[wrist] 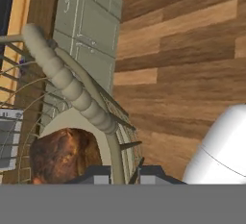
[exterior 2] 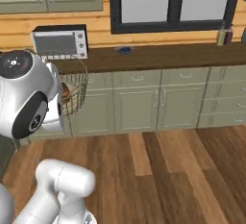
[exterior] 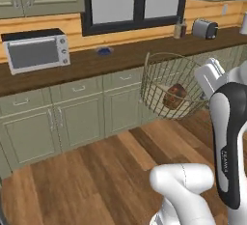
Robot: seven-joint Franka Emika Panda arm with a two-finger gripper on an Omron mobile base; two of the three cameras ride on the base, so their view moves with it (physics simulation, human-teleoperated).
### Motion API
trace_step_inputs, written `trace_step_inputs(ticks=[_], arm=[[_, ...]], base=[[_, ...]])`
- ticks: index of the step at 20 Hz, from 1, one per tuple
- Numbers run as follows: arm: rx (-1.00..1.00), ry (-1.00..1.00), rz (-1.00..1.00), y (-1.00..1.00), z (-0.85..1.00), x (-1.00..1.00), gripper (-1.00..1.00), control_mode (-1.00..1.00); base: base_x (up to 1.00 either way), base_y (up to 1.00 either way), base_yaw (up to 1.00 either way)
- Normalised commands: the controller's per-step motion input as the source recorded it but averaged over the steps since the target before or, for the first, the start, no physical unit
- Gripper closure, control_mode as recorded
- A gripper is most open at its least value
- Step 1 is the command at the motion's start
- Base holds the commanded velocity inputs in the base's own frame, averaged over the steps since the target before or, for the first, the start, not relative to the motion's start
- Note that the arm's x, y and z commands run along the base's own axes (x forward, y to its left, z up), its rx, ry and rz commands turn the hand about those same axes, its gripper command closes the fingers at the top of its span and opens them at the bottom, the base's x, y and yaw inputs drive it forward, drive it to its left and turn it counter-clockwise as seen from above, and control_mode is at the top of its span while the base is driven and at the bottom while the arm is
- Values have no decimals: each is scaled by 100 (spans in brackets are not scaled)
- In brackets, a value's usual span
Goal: Open the cabinet, pick up the bread from the cabinet and place it in the basket. Then move the basket to the dining counter.
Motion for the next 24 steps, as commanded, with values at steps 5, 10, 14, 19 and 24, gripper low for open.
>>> trace_step_inputs(ticks=[5,10,14,19,24], arm=[[0,0,0,0,0,0,100,100],[0,0,0,0,0,0,100,100],[0,0,0,0,0,0,100,100],[0,0,0,0,0,0,100,100],[0,0,0,0,0,0,100,100]], base=[[0,-12,-73],[1,-18,-67],[2,-26,-64],[0,-31,-64],[0,-27,-65]])
